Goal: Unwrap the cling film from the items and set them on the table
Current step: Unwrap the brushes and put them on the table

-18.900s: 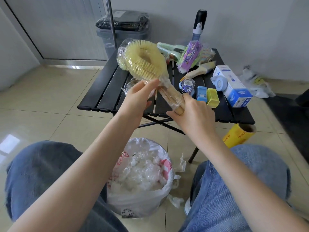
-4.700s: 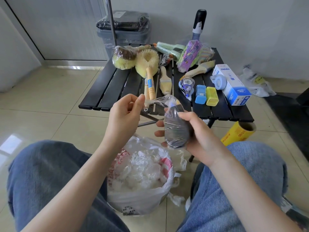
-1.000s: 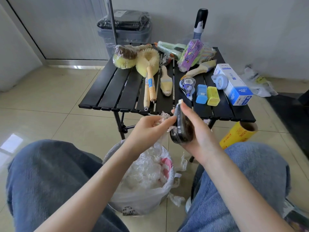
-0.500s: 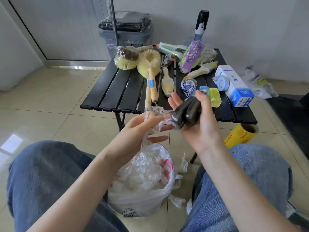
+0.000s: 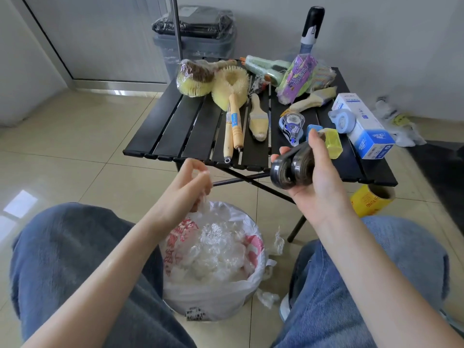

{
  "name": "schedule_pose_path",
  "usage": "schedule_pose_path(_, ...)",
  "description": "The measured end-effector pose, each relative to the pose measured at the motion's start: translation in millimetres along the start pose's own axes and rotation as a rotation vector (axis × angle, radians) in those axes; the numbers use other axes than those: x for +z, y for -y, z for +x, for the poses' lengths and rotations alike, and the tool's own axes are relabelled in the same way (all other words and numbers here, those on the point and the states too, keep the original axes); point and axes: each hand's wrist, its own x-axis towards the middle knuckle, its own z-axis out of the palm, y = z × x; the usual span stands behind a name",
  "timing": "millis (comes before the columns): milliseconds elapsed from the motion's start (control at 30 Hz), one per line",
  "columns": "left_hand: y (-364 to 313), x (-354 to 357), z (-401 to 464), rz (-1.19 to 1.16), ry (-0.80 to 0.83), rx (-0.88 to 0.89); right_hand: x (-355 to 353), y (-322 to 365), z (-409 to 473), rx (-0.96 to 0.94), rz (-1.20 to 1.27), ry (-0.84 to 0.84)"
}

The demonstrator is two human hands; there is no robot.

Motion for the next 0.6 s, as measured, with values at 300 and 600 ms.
schedule_pose_path(300,67,8,8,0.419,0.32,-0.329,-4,-23,-1,0.081,-0.197,0.107)
schedule_pose_path(600,-18,7,-5,-0.032,0.334,0.009,27,-35,14,0.171,-0.116,0.097)
